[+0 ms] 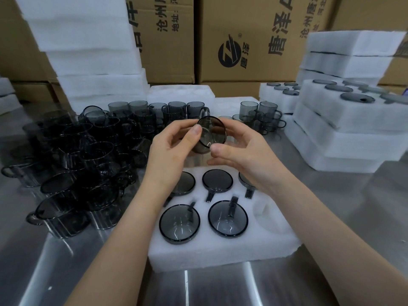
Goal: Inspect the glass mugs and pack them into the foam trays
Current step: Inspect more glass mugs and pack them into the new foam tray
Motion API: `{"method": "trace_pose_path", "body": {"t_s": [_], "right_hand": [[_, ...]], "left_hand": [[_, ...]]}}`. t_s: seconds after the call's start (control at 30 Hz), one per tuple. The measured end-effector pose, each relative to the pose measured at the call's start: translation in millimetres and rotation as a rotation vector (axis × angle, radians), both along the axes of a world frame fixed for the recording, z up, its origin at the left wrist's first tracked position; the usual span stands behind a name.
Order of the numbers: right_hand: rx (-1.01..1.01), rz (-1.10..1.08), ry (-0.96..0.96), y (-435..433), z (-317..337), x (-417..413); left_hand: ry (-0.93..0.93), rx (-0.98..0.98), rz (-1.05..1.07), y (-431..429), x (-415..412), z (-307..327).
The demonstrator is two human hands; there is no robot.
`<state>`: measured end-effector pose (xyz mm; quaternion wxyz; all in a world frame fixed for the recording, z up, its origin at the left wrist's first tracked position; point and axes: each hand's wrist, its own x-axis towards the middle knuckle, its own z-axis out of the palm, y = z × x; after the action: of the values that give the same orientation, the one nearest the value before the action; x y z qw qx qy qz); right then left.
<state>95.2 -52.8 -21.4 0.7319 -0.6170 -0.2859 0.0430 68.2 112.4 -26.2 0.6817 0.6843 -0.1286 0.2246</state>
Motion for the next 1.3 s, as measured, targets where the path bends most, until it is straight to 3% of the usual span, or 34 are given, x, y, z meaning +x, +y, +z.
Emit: {"method": "trace_pose_path", "body": {"t_s": [0.17, 0.27, 0.53, 0.67, 0.87, 1.13, 1.3], "right_hand": [[-0.364, -0.32, -0.268, 7, -2, -6], [-0.441, -0.407, -0.328, 7, 1, -8], [-0.315, -0.479, -0.147, -29, 23, -29], [-0.435, -0.497, -0.146, -58, 28, -66], [-0.828, -0.708, -0.156, -70, 16, -108], [-1.112, -0.798, -0.231, -53, 2, -108], [-1.158, -0.751, -0.244, -56, -8, -109]], "left_hand": [[0.003, 0.065, 0.074, 0, 3, -2], [-0.011, 0.033, 0.078, 0, 1, -2], [0.032, 0.143, 0.1, 0, 2, -4], [0.048, 0.187, 0.109, 0, 4, -6], [0.062, 0.249, 0.13, -1, 5, -6], [0.078, 0.293, 0.138, 0, 3, -7], [0.075, 0.293, 0.14, -1, 3, -7]]}}
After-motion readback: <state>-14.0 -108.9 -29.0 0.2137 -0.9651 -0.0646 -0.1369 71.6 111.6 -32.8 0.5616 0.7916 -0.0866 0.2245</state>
